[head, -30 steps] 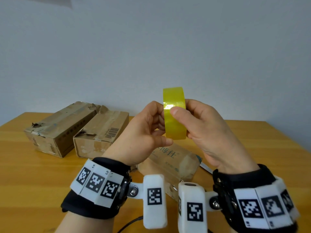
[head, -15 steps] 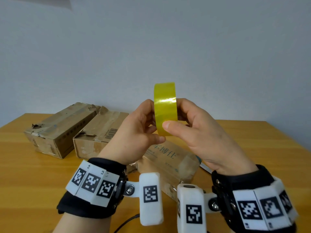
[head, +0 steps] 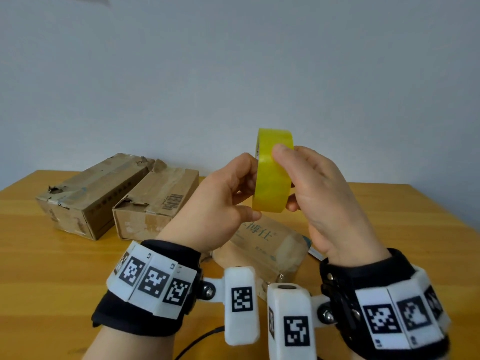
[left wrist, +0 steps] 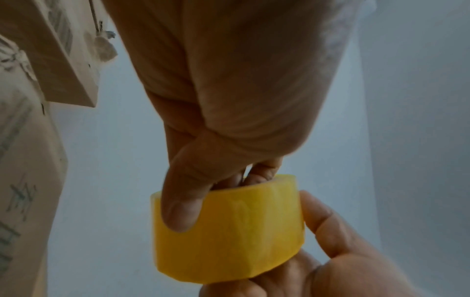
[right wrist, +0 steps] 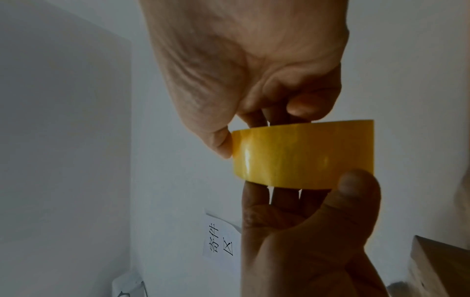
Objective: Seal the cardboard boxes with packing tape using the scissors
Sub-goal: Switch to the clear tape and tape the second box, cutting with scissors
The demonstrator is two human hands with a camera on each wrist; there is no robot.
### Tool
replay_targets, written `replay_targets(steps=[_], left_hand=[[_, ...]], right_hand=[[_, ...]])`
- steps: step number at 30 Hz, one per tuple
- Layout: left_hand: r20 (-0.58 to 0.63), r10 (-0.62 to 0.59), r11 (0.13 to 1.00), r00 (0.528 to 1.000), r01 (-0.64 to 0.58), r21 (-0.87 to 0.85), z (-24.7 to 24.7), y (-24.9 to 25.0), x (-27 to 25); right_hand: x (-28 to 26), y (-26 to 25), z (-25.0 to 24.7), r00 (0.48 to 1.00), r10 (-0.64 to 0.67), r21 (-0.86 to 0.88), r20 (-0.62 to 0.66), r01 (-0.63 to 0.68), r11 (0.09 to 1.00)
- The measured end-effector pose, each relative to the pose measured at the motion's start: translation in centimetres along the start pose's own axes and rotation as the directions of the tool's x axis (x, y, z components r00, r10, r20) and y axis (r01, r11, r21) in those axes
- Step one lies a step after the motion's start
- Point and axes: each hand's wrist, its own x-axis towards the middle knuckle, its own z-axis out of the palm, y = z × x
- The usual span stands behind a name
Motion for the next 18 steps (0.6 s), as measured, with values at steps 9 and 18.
replay_targets(steps=[9,18], left_hand=[[-0.042,0.069,0.984,0.997,-0.061,0.168,-0.3,-0.3,-0.2],[-0.106,0.068,0.989,0.992,-0.052,0.14,-0.8,-0.8,-0.1]], right_hand=[[0.1,0.1,-0.5,0.996,0.029,0.03,0.087,-0.032,0.999],[-0.3,0.1,-1.2,0.961,-0.012,0.031,0.276,0.003,1.0]])
